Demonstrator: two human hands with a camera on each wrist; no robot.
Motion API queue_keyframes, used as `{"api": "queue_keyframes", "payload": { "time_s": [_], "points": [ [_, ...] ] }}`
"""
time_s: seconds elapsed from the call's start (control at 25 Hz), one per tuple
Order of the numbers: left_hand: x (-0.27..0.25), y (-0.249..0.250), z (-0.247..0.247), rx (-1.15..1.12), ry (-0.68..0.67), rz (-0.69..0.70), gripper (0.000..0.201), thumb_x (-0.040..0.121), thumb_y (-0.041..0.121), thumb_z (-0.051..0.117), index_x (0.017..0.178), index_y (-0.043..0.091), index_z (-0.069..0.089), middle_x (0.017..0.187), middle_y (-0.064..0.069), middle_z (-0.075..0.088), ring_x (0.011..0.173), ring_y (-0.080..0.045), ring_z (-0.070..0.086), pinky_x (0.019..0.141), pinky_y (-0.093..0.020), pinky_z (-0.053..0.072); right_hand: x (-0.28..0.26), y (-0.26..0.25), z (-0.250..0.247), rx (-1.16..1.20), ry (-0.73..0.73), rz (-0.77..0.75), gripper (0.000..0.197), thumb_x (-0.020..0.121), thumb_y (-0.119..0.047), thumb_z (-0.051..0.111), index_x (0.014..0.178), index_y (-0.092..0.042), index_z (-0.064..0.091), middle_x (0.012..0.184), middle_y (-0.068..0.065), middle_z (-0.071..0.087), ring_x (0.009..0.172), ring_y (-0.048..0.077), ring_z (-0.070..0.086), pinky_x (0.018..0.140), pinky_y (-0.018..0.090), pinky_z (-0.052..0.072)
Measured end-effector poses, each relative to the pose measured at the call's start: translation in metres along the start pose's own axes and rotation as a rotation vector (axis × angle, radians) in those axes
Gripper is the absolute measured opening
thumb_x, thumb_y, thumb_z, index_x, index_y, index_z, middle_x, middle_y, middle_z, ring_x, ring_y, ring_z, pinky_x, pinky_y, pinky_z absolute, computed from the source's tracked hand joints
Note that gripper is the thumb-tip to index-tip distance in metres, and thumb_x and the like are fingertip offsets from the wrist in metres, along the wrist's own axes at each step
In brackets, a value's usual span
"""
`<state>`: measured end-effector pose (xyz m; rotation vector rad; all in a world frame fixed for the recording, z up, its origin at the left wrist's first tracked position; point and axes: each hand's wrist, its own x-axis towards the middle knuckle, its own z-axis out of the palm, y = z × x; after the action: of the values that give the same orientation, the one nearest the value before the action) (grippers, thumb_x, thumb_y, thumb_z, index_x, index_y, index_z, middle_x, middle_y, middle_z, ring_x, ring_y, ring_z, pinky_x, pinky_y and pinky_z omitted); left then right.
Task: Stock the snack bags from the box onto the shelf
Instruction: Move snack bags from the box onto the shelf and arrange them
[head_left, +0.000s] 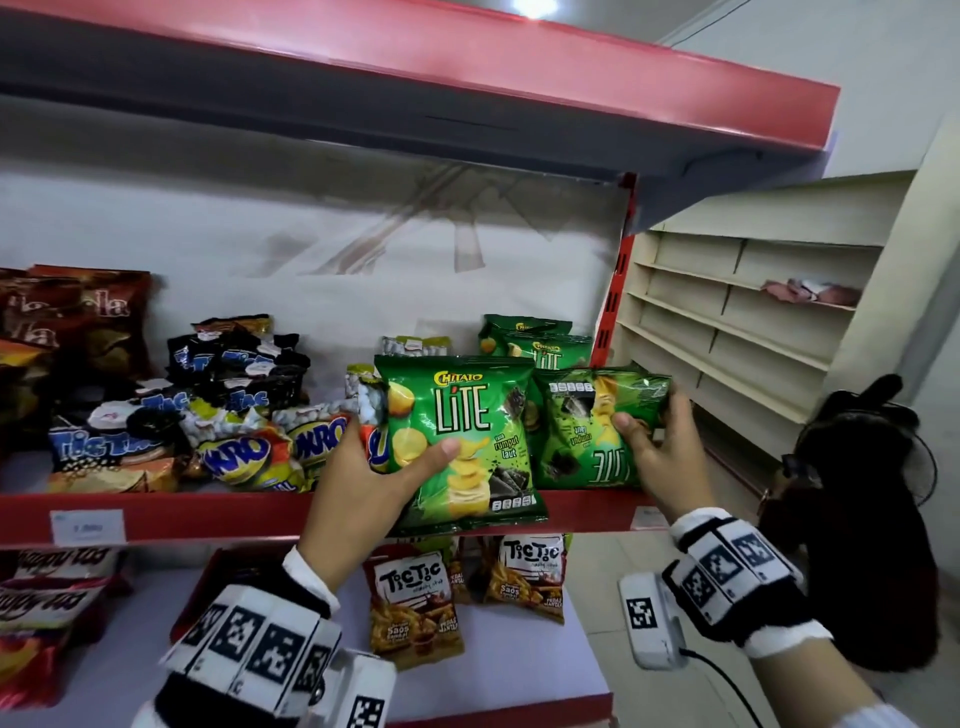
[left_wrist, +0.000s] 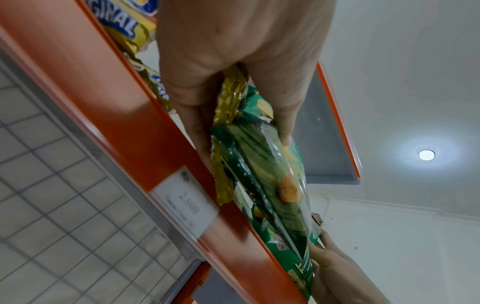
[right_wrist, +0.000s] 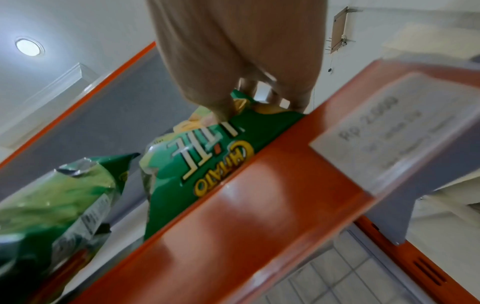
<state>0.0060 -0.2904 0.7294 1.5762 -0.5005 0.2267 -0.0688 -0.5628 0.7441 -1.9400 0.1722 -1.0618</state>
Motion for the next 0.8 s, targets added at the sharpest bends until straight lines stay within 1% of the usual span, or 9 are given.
{"api": "queue_keyframes", "payload": {
  "time_s": [0.08, 0.2, 0.32, 0.4, 0.48, 0.56, 0.6, 0.68, 0.8],
  "points": [
    [0.001, -0.001, 0.008, 0.005, -0.010, -0.007, 0.079, 0.051, 0.065, 0.074, 0.117, 0.026, 0.056, 0.109, 0.011, 0.068, 0.104, -0.009, 0.063, 0.096, -0.036, 0.048, 0.003, 0.001, 0.008, -0.011, -0.028, 0.011, 0.039, 0.087, -0.016, 0.064, 0.120, -0.019, 0.042, 0.107, -0.015, 0.058, 0.105, 0.013, 0.057, 0.094, 0.042, 0.048],
    [0.002, -0.001, 0.013, 0.003, 0.004, -0.011, 0.074, 0.054, 0.064, 0.073, 0.116, 0.027, 0.056, 0.109, 0.011, 0.067, 0.103, -0.008, 0.062, 0.098, -0.039, 0.048, 0.005, 0.007, 0.008, -0.025, -0.095, 0.035, 0.036, 0.087, -0.017, 0.065, 0.115, -0.024, 0.043, 0.105, -0.012, 0.061, 0.102, 0.012, 0.060, 0.092, 0.045, 0.050],
    [0.005, 0.001, 0.014, 0.012, 0.001, -0.008, 0.075, 0.057, 0.064, 0.073, 0.119, 0.026, 0.055, 0.112, 0.010, 0.067, 0.106, -0.011, 0.062, 0.100, -0.041, 0.047, 0.005, 0.014, -0.005, -0.054, -0.107, 0.107, 0.035, 0.085, -0.021, 0.066, 0.112, -0.026, 0.043, 0.110, -0.006, 0.060, 0.109, 0.020, 0.058, 0.093, 0.049, 0.048],
    [0.008, 0.002, 0.013, 0.022, 0.008, 0.003, 0.082, 0.056, 0.066, 0.072, 0.123, 0.023, 0.052, 0.115, 0.007, 0.065, 0.109, -0.014, 0.061, 0.100, -0.043, 0.046, 0.003, 0.013, -0.011, -0.129, -0.087, 0.146, 0.037, 0.083, -0.026, 0.068, 0.111, -0.026, 0.043, 0.102, -0.012, 0.058, 0.107, 0.023, 0.057, 0.088, 0.046, 0.050],
    [0.011, 0.004, 0.013, 0.038, 0.013, 0.009, 0.090, 0.053, 0.069, 0.072, 0.126, 0.022, 0.051, 0.118, 0.005, 0.064, 0.111, -0.016, 0.060, 0.101, -0.043, 0.046, 0.002, 0.007, -0.014, -0.106, -0.053, 0.205, 0.051, 0.080, -0.028, 0.071, 0.121, -0.025, 0.043, 0.097, -0.014, 0.053, 0.099, 0.021, 0.058, 0.083, 0.045, 0.052],
    [0.014, 0.005, 0.014, 0.035, 0.013, 0.010, 0.096, 0.050, 0.072, 0.073, 0.128, 0.021, 0.050, 0.122, 0.003, 0.063, 0.115, -0.018, 0.058, 0.102, -0.044, 0.045, 0.001, -0.001, -0.016, -0.045, -0.024, 0.235, 0.073, 0.076, -0.029, 0.075, 0.137, -0.026, 0.035, 0.107, -0.004, 0.052, 0.099, 0.018, 0.055, 0.083, 0.041, 0.052],
    [0.014, 0.006, 0.014, 0.036, 0.015, 0.008, 0.101, 0.048, 0.076, 0.072, 0.129, 0.020, 0.048, 0.125, 0.002, 0.061, 0.117, -0.019, 0.057, 0.103, -0.044, 0.044, 0.001, -0.006, -0.017, -0.082, 0.002, 0.198, 0.076, 0.076, -0.030, 0.075, 0.139, -0.028, 0.034, 0.113, -0.001, 0.051, 0.104, 0.018, 0.052, 0.086, 0.040, 0.049],
    [0.015, 0.006, 0.015, 0.039, 0.019, 0.003, 0.113, 0.041, 0.082, 0.069, 0.132, 0.018, 0.046, 0.128, 0.000, 0.059, 0.119, -0.021, 0.055, 0.103, -0.045, 0.044, -0.003, -0.017, -0.016, -0.216, 0.109, 0.057, 0.064, 0.077, -0.033, 0.073, 0.133, -0.030, 0.041, 0.120, 0.002, 0.048, 0.114, 0.017, 0.040, 0.094, 0.038, 0.040],
    [0.014, 0.009, 0.016, 0.039, 0.031, 0.002, 0.117, 0.041, 0.083, 0.069, 0.134, 0.017, 0.044, 0.131, -0.002, 0.058, 0.121, -0.023, 0.054, 0.103, -0.046, 0.044, -0.008, -0.034, -0.001, -0.291, 0.229, -0.147, 0.044, 0.078, -0.033, 0.069, 0.119, -0.028, 0.053, 0.115, -0.004, 0.041, 0.112, 0.008, 0.026, 0.093, 0.033, 0.029]
  ]
}}
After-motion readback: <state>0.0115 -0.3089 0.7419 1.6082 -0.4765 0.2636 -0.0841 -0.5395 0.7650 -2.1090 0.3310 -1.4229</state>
